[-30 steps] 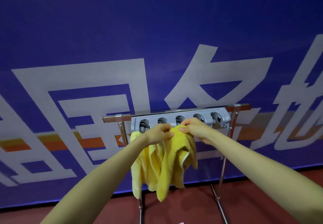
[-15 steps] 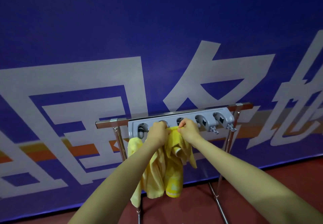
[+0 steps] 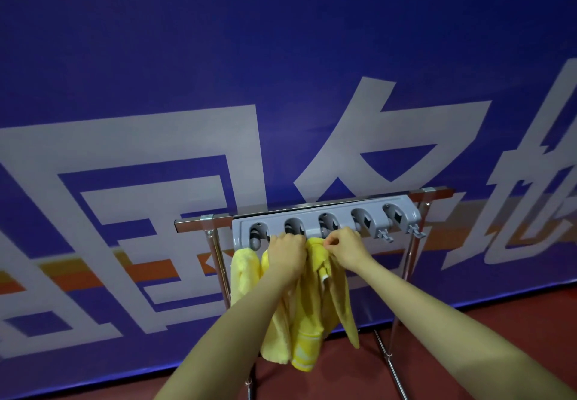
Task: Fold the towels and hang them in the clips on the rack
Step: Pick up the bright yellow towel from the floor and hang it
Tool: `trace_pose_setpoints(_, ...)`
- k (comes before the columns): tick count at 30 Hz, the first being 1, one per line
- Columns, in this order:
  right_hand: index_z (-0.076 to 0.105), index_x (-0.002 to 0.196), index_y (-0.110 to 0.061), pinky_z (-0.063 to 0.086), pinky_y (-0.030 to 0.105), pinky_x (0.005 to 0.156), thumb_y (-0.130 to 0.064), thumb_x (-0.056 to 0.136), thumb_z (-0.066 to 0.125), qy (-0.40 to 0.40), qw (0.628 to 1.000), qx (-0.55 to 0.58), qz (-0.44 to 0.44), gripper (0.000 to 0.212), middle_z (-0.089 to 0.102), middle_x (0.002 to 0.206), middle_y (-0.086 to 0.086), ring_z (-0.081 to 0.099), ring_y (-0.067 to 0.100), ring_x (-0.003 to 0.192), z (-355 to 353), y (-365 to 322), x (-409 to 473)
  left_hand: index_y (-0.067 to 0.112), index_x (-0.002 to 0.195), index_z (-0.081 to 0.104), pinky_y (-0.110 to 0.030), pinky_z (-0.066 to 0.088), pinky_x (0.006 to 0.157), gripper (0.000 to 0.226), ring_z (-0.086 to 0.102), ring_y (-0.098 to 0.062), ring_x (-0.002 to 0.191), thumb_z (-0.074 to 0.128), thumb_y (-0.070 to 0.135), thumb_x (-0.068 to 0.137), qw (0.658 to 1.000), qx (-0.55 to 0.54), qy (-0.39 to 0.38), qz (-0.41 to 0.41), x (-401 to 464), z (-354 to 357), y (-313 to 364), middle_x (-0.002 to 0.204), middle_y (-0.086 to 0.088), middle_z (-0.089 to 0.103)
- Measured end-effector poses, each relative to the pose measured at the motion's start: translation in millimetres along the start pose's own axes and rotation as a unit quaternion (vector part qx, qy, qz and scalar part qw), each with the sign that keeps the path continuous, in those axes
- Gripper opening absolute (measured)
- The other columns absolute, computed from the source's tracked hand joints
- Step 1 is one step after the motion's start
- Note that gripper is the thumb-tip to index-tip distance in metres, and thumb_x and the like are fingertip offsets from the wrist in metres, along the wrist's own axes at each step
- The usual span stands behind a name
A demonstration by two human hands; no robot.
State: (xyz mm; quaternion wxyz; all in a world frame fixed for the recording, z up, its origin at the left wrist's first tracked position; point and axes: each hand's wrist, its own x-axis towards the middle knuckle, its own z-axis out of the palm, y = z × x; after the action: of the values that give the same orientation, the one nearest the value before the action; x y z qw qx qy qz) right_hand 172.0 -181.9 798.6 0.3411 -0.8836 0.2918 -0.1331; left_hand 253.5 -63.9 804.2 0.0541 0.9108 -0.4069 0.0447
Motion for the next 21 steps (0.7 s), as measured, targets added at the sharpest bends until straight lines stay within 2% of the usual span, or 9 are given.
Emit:
trace_pose_setpoints(3,0.073,0.098,-0.009,0.048,0.024,0.080,-0.002,0.088,0.059,-0.024,1.000,0.012,-0.005,0.019,0.069,0.100,0.006,0.063,0.017,0.096,-14,2,-7,0.011,0.106,0.058,-0.037,0.045,0.073,0.020,0.061,-0.033,0.094,0.043,0.017,0.094,0.992,-0.121,-0.006,-0.022,-3,-7,-7,0.104,-0.014,0.066)
trace_pose_setpoints(5,0.072,0.099,-0.008,0.050,0.028,0.081,0.004,0.086,0.056,-0.011,1.000,0.022,-0.014,0.024,0.070,0.100,0.007,0.064,0.020,0.097,-23,3,-14,0.011,0.109,0.057,-0.034,0.050,0.073,0.019,0.063,-0.027,0.092,0.046,0.017,0.095,0.976,-0.213,0.014,-0.046,-14,-15,-12,0.104,-0.009,0.066)
trace_pose_setpoints(7,0.072,0.096,-0.007,0.053,0.032,0.082,0.006,0.085,0.054,0.017,0.999,0.039,-0.023,0.024,0.071,0.096,0.009,0.064,0.020,0.093,-33,1,-20,0.012,0.111,0.059,-0.026,0.048,0.071,0.020,0.062,-0.018,0.088,0.046,0.018,0.097,0.956,-0.283,0.051,-0.054,-27,-24,-11,0.098,-0.001,0.064)
trace_pose_setpoints(10,0.070,0.093,-0.007,0.050,0.023,0.071,0.002,0.086,0.059,0.036,0.994,0.095,-0.044,0.015,0.068,0.085,0.006,0.062,0.018,0.081,-53,-4,-35,0.016,0.101,0.062,-0.017,0.045,0.065,0.016,0.061,-0.012,0.081,0.048,0.012,0.095,0.910,-0.400,0.082,-0.072,-52,-40,-3,0.088,0.004,0.065)
trace_pose_setpoints(11,0.070,0.091,-0.008,0.049,0.020,0.068,0.001,0.086,0.061,0.045,0.991,0.112,-0.052,0.014,0.067,0.083,0.005,0.062,0.017,0.078,-59,-6,-38,0.015,0.097,0.062,-0.018,0.047,0.066,0.016,0.063,-0.013,0.081,0.048,0.009,0.094,0.889,-0.442,0.084,-0.083,-58,-43,-1,0.086,0.001,0.067)
trace_pose_setpoints(13,0.067,0.083,-0.012,0.052,0.024,0.066,0.002,0.084,0.062,0.064,0.985,0.150,-0.059,0.015,0.068,0.079,0.005,0.066,0.020,0.074,-71,-8,-48,0.012,0.094,0.064,-0.025,0.051,0.073,0.019,0.064,-0.017,0.083,0.047,0.004,0.093,0.847,-0.514,0.087,-0.102,-72,-50,6,0.082,-0.003,0.069)
trace_pose_setpoints(14,0.066,0.079,-0.016,0.054,0.028,0.066,0.002,0.085,0.061,0.067,0.982,0.168,-0.057,0.019,0.068,0.076,0.004,0.067,0.021,0.073,-77,-9,-54,0.011,0.093,0.064,-0.025,0.051,0.073,0.019,0.063,-0.017,0.081,0.046,0.003,0.093,0.833,-0.535,0.088,-0.110,-79,-53,11,0.081,-0.005,0.068)
trace_pose_setpoints(18,0.062,0.071,-0.027,0.058,0.041,0.074,0.001,0.084,0.062,0.059,0.974,0.204,-0.075,0.031,0.068,0.073,0.001,0.068,0.025,0.072,-103,-10,-83,0.005,0.090,0.062,-0.010,0.047,0.058,0.020,0.057,-0.013,0.068,0.044,-0.002,0.094,0.804,-0.571,0.098,-0.134,-113,-65,37,0.075,-0.006,0.064)
trace_pose_setpoints(21,0.064,0.073,-0.025,0.057,0.038,0.076,0.000,0.085,0.062,0.050,0.972,0.212,-0.090,0.027,0.069,0.077,0.002,0.069,0.023,0.076,-121,-6,-110,0.006,0.088,0.062,-0.012,0.048,0.059,0.022,0.059,-0.014,0.071,0.042,-0.002,0.094,0.798,-0.578,0.093,-0.141,-133,-71,55,0.075,-0.007,0.064)
